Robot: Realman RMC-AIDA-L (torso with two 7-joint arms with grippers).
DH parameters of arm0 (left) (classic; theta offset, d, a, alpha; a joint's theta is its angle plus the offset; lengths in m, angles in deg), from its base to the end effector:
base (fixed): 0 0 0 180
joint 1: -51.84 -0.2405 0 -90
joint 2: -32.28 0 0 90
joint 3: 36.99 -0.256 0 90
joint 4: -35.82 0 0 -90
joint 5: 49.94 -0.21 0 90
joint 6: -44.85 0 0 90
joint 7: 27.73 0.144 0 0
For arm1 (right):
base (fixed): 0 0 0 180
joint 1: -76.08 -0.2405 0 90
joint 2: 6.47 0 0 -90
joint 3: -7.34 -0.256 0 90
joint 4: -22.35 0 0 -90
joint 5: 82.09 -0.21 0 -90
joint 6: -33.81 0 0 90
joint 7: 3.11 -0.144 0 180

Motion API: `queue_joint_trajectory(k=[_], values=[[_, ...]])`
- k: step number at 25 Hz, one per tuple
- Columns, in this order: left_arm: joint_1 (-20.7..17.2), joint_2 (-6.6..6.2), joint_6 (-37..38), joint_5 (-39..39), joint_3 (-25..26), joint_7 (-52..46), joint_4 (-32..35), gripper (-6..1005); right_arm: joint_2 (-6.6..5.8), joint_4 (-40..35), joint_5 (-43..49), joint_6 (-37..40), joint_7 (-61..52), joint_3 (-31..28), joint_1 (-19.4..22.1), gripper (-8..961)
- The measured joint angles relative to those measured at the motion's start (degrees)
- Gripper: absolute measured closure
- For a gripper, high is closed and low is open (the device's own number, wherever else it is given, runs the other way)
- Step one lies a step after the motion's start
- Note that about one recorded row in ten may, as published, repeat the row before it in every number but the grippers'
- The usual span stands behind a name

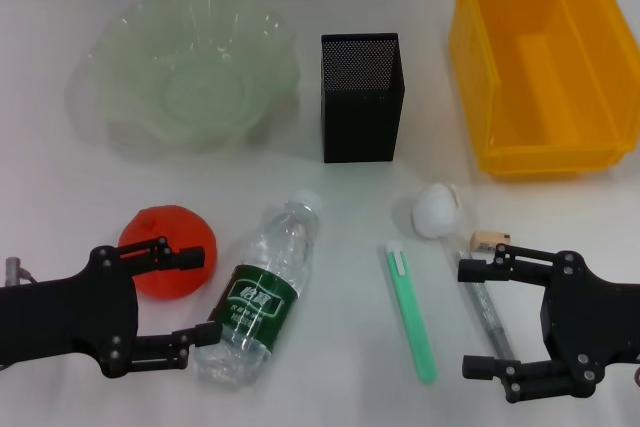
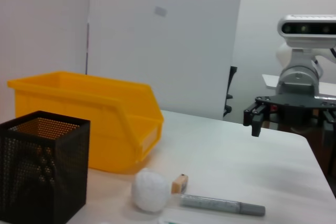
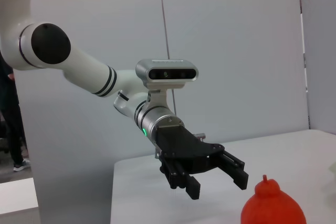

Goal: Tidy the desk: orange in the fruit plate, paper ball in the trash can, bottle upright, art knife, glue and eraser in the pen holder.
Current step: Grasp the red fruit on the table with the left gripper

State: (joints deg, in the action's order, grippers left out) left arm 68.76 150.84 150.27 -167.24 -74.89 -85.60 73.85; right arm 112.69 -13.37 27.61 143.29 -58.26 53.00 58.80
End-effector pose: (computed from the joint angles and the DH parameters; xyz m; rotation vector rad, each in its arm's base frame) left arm -0.3089 0.2314 0.0067 -2.8366 -0.3425 -0.7768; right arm 0.2828 0.2245 -0.0061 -2.8865 0.2075 0.9851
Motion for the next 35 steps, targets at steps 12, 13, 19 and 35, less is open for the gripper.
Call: queue_joint_trajectory(k=[12, 13, 19, 35], values=[[-0.2, -0.01, 0.0, 0.2, 2.9, 2.0, -1.0, 200, 0.22, 0.1, -0.2, -0.9, 0.3, -0.1, 0.1, 110], [-0.2, -0.01, 0.0, 0.2, 2.9, 2.0, -1.0, 200, 0.29, 0.2, -0.3, -1.2, 0.3, -0.2, 0.1, 110], [-0.1, -0.19, -5.1, 0.2, 16.2, 3.1, -3.1, 200, 0.35, 2.1, -1.0, -1.8, 0.5, -0.1, -0.6, 110], [0.7, -0.17, -14.8, -1.3, 13.7, 2.3, -7.4, 199, 0.46, 3.2, -1.2, -2.8, 0.3, -0.2, -1.7, 111]])
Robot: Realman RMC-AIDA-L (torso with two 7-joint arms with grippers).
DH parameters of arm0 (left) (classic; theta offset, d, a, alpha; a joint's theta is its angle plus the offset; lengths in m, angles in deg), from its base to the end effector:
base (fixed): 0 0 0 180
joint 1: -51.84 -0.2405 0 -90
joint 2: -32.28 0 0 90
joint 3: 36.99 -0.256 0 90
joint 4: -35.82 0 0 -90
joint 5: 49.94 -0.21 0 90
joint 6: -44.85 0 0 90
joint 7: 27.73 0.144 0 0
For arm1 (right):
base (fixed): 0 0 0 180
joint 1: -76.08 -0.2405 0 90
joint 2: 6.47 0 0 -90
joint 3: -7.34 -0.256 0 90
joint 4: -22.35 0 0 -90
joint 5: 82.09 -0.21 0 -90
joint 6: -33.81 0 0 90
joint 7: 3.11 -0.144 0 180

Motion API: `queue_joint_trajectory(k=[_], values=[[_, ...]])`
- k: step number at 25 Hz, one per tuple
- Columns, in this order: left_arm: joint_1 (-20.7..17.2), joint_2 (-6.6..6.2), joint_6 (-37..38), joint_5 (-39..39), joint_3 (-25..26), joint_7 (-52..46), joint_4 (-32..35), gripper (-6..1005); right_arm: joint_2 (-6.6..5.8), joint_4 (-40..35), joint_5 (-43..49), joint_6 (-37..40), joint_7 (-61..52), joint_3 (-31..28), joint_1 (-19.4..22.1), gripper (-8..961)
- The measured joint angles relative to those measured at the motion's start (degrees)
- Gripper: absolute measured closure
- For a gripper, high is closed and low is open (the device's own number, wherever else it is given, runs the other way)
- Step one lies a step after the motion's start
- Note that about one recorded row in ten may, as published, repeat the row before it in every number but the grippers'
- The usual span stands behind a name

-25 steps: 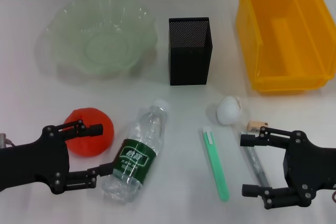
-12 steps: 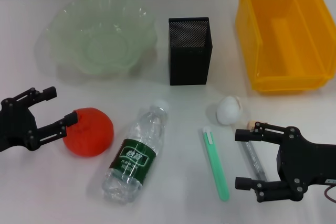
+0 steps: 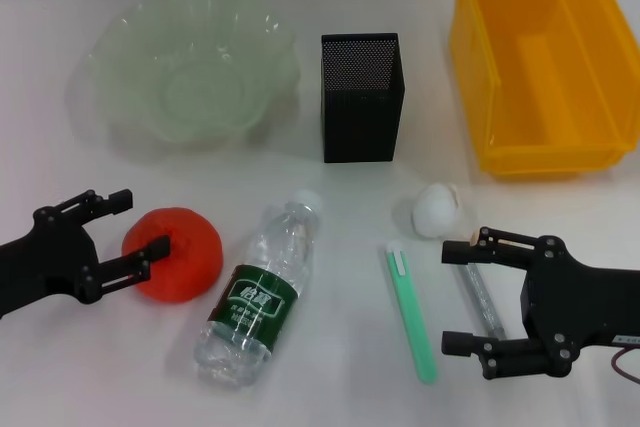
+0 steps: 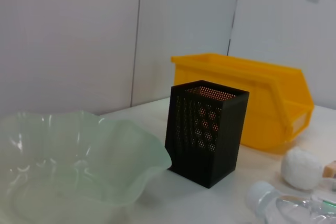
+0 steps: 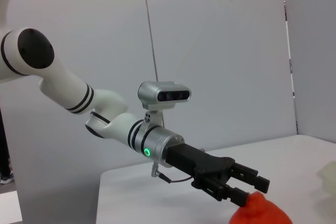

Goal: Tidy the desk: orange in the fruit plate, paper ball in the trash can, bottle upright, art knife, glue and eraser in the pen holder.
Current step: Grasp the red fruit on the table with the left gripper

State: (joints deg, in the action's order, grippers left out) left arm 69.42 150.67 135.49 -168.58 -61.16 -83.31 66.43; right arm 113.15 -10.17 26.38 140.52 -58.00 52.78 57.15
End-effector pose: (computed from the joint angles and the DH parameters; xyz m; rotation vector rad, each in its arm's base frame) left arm -0.3498 0.2518 0.0088 -2.4928 -0.5696 -0.6452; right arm 0.2786 0.2331 -0.0161 -2.8514 0.2454 1.0089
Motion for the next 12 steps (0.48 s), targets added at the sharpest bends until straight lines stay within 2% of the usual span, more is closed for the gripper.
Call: queue_joint_trajectory(k=[6, 12], values=[[-0.6, -0.17, 3.1, 0.6, 0.4, 0.3, 0.0, 199, 0.00, 0.0, -0.5, -0.1, -0.2, 0.0, 0.1, 112], [0.0, 0.07, 1.9, 0.0, 0.1, 0.5, -0.1, 199, -0.08, 0.0, -0.5, -0.3, -0.2, 0.0, 0.0, 112]])
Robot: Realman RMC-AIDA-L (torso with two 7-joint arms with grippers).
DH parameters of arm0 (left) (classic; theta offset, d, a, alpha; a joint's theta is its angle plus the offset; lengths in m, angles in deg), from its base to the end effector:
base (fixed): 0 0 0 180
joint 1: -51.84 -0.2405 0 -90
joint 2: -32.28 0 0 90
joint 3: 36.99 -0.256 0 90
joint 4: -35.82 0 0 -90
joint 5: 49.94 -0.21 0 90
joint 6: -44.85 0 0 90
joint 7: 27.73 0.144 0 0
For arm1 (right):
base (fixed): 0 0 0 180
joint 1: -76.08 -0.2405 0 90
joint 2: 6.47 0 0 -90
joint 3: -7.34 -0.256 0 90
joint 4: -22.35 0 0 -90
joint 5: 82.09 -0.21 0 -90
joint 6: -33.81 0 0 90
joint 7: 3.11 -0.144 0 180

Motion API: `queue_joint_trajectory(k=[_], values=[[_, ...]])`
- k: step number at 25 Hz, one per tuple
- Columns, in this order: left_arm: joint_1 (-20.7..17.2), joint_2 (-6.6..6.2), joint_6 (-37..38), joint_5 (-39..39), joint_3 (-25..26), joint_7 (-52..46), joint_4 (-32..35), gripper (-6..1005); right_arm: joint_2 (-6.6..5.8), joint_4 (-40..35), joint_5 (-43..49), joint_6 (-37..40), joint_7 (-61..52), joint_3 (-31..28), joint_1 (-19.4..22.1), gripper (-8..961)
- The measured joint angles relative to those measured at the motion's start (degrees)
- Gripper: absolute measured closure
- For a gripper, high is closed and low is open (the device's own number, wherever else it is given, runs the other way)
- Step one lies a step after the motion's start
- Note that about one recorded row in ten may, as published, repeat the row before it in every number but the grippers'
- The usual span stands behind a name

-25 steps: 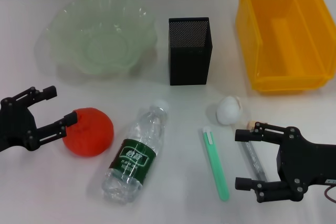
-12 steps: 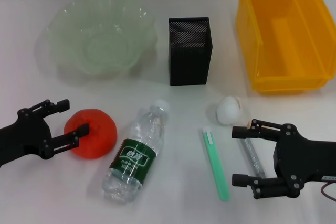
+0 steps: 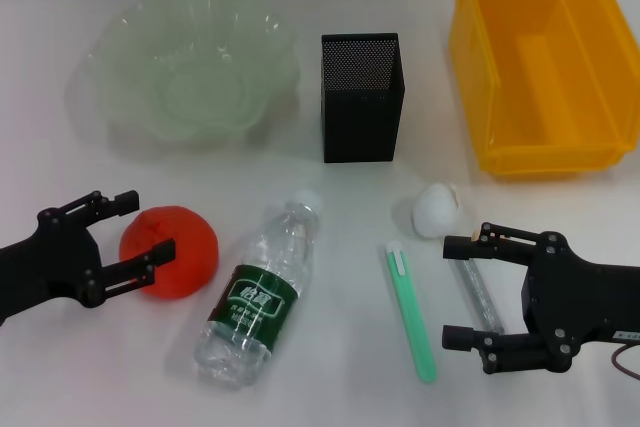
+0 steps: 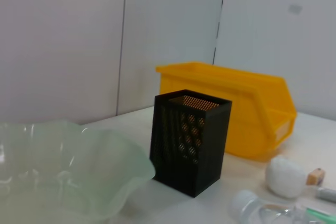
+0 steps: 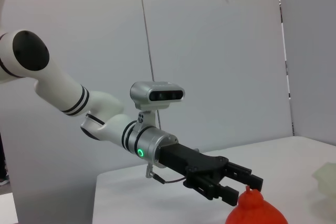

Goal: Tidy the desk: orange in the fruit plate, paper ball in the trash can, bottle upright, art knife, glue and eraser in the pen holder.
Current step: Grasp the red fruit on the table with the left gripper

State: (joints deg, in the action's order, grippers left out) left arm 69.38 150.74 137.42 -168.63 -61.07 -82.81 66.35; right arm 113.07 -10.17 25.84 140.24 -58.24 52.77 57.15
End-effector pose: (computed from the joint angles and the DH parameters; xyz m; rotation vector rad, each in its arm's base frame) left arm -0.3457 0.2489 0.0082 -2.5098 -0.5493 -0.6794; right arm 0.2787 0.2346 -0.0151 -2.8408 0.2508 1.0099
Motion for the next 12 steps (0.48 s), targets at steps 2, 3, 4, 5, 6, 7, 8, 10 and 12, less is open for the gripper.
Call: queue_joint_trajectory(k=[2, 3, 4, 5, 6, 7, 8, 10, 12], values=[[0.3, 0.06, -1.1, 0.0, 0.0, 0.0, -0.5, 199, -0.02, 0.0, 0.0, 0.0, 0.0, 0.0, 0.0, 112], [0.5, 0.02, -1.6, 0.0, -0.1, 0.0, -0.8, 200, -0.04, 0.0, 0.0, 0.0, 0.0, 0.0, 0.0, 112], [0.7, -0.01, -2.0, 0.0, -0.1, 0.0, -1.1, 200, -0.06, 0.0, 0.0, 0.0, 0.0, 0.0, 0.0, 112], [0.9, -0.05, -2.2, -0.1, -0.4, 0.0, -1.4, 200, -0.08, 0.0, 0.0, 0.0, 0.0, 0.0, 0.0, 112], [1.1, -0.11, -2.4, -0.2, -0.9, 0.0, -1.5, 220, -0.09, 0.0, 0.0, 0.0, 0.0, 0.0, 0.0, 112], [1.2, -0.15, -2.5, -0.4, -1.4, -0.2, -1.5, 239, -0.09, -0.1, 0.0, 0.0, 0.0, 0.0, 0.0, 112], [1.3, -0.19, -2.5, -0.5, -1.9, -0.3, -1.5, 259, -0.10, -0.1, 0.0, 0.0, 0.0, 0.0, 0.0, 112], [1.5, -0.21, -2.6, -0.6, -2.9, -0.4, -1.4, 298, -0.10, -0.1, 0.0, 0.0, 0.0, 0.0, 0.0, 112], [1.5, -0.21, -2.9, -0.6, -3.1, -0.2, -1.3, 355, -0.10, -0.1, 0.0, 0.0, 0.0, 0.0, 0.0, 112]])
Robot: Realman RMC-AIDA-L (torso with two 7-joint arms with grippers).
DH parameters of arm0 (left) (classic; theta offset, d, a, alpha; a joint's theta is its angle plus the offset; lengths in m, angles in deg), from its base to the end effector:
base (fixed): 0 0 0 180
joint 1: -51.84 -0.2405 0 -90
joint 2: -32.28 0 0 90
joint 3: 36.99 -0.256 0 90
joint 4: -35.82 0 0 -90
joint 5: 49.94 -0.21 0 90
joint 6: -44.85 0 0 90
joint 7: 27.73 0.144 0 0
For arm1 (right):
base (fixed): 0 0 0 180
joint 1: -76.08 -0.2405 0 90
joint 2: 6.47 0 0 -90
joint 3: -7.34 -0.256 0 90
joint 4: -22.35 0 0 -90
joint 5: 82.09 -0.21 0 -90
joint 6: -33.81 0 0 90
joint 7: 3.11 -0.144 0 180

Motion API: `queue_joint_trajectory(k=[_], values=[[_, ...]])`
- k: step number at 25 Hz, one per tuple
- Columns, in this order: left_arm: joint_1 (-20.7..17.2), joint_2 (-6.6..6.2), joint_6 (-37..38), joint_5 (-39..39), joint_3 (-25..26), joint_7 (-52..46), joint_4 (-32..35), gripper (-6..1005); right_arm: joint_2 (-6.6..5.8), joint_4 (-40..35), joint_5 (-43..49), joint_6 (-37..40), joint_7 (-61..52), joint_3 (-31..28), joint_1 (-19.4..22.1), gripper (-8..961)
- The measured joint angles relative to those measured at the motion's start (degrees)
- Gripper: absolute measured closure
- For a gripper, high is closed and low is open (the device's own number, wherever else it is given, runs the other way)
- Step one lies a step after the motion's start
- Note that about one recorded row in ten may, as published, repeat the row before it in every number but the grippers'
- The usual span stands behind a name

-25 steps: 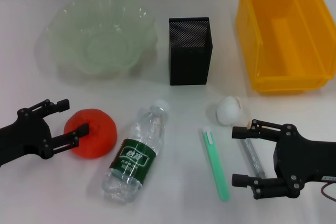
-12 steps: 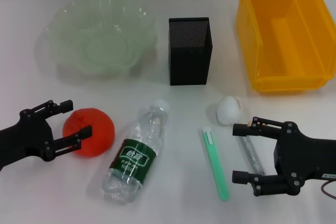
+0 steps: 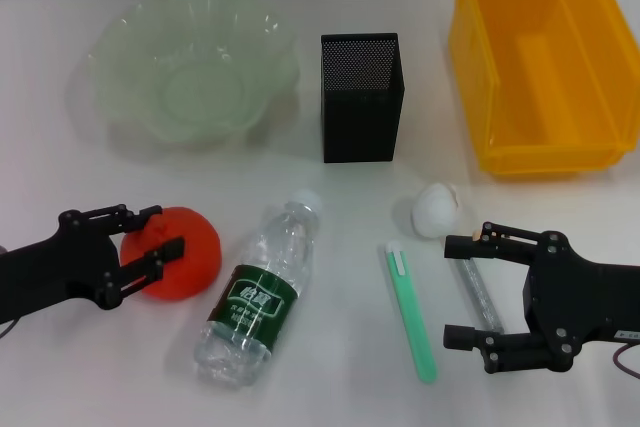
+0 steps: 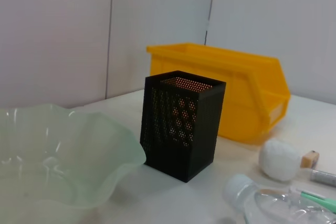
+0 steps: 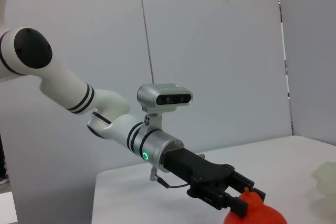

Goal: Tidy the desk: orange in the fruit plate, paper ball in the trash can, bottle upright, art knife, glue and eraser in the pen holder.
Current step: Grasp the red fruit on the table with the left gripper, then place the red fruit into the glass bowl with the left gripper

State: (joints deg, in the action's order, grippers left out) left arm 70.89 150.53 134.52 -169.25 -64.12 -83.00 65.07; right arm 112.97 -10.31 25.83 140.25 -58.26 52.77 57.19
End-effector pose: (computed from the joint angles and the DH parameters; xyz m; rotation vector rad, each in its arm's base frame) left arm -0.3433 0.2568 -0.0019 -2.5628 -0.5453 -0.6273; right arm 0.2792 0.2348 -0.0142 -2.8407 0.2487 1.0058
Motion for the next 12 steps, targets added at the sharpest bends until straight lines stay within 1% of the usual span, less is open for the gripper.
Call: queue_joint_trajectory(k=[8, 12], values=[[0.1, 0.16, -1.6, 0.2, 0.1, 0.8, 0.4, 592, 0.00, -0.2, 0.0, 0.1, 0.0, 0.0, 0.0, 113], [0.1, 0.13, -0.8, 2.3, 1.2, 1.1, 0.8, 722, -0.03, -0.3, -0.6, 0.3, 0.0, 0.0, 0.2, 113]])
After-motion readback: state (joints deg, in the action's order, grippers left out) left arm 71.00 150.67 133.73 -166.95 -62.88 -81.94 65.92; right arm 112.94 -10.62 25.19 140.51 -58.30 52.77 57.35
